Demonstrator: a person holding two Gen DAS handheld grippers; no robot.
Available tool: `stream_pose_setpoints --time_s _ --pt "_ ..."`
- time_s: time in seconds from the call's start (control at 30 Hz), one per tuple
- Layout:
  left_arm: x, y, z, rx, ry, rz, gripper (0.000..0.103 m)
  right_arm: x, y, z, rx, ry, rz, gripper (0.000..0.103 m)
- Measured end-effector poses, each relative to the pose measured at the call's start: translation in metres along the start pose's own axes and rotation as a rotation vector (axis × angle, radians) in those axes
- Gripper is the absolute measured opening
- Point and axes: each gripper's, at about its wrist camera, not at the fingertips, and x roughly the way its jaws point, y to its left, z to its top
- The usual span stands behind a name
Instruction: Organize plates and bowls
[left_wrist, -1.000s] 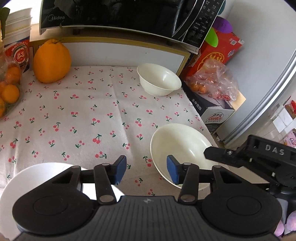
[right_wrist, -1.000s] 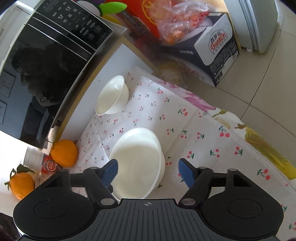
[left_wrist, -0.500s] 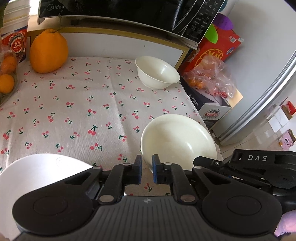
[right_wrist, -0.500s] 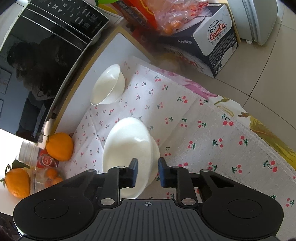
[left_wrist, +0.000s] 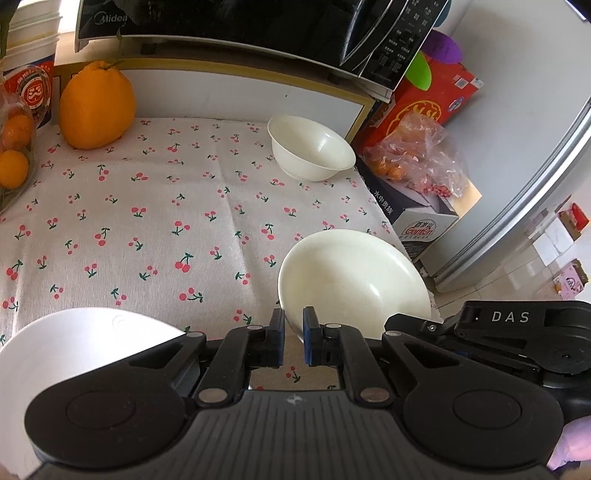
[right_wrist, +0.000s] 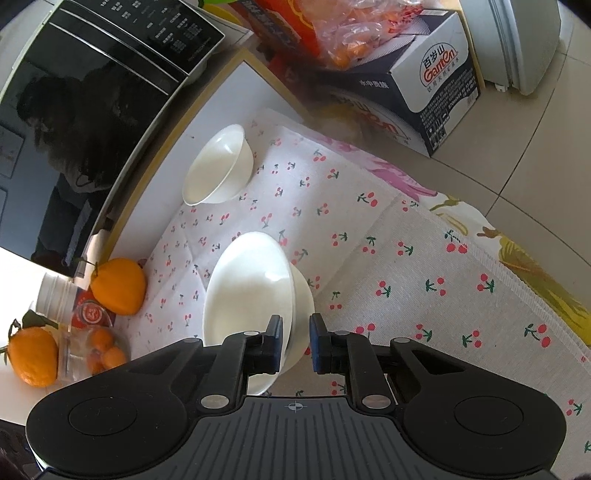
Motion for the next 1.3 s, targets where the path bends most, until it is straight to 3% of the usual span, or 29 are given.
stream_pose_setpoints --time_s 0.87,1.3 --pt "-0.038 -0.008 -0.003 0.008 -0.059 -0.055 0.008 -0.034 0.01 0.003 -0.052 -0.011 0.039 0.015" --pt "-0.056 -0.008 -0.013 0.029 -0.059 -0.056 0.008 -0.054 0.016 -0.007 -0.09 0.025 0.053 0.015"
